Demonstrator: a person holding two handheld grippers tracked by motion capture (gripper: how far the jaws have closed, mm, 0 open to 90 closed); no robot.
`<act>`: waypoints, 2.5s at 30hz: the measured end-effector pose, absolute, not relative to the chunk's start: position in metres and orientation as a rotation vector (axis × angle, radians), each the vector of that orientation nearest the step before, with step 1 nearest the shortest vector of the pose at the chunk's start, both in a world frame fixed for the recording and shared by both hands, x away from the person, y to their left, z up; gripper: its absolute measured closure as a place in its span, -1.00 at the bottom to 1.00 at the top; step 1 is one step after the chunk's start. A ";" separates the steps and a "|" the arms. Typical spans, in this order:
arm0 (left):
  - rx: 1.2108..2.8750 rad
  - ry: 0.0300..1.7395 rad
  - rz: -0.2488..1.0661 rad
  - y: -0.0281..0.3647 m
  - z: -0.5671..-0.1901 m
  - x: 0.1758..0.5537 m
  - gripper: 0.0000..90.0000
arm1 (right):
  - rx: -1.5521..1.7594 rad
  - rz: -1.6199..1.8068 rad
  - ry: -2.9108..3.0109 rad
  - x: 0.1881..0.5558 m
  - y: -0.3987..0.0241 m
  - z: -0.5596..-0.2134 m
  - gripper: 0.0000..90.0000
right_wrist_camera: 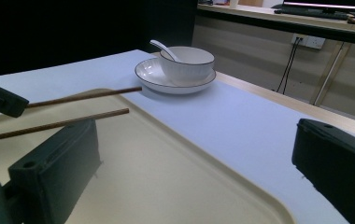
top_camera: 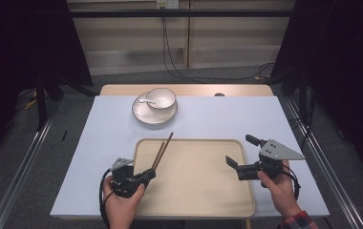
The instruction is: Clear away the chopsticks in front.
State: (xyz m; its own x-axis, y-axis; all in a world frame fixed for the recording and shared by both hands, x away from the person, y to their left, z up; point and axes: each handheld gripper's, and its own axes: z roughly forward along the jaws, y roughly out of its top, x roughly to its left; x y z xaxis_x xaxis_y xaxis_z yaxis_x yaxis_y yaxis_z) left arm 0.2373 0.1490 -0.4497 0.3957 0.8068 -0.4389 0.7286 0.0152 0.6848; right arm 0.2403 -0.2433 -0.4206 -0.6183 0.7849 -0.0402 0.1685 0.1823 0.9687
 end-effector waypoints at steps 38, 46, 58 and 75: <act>1.791 1.345 0.176 0.142 -0.457 0.247 0.42 | 0.889 1.464 1.923 0.239 -0.245 -0.420 -0.99; 1.738 1.286 0.224 0.146 -0.442 0.257 -0.06 | 0.882 1.457 1.932 0.239 -0.244 -0.420 -0.99; 1.702 1.202 0.260 0.159 -0.426 0.271 -0.48 | 0.872 1.459 1.934 0.238 -0.244 -0.420 -0.99; 1.724 1.082 0.299 0.181 -0.414 0.285 -0.90 | 0.877 1.447 1.942 0.238 -0.244 -0.421 -0.99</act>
State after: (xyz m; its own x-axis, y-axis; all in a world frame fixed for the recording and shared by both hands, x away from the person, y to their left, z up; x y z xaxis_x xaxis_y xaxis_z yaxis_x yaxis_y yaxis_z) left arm 0.2847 0.1811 -0.4138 0.5630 0.7753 -0.2862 0.5181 -0.0613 0.8531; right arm 0.2383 -0.2444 -0.4207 -0.6301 0.7748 -0.0520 0.1718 0.2043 0.9637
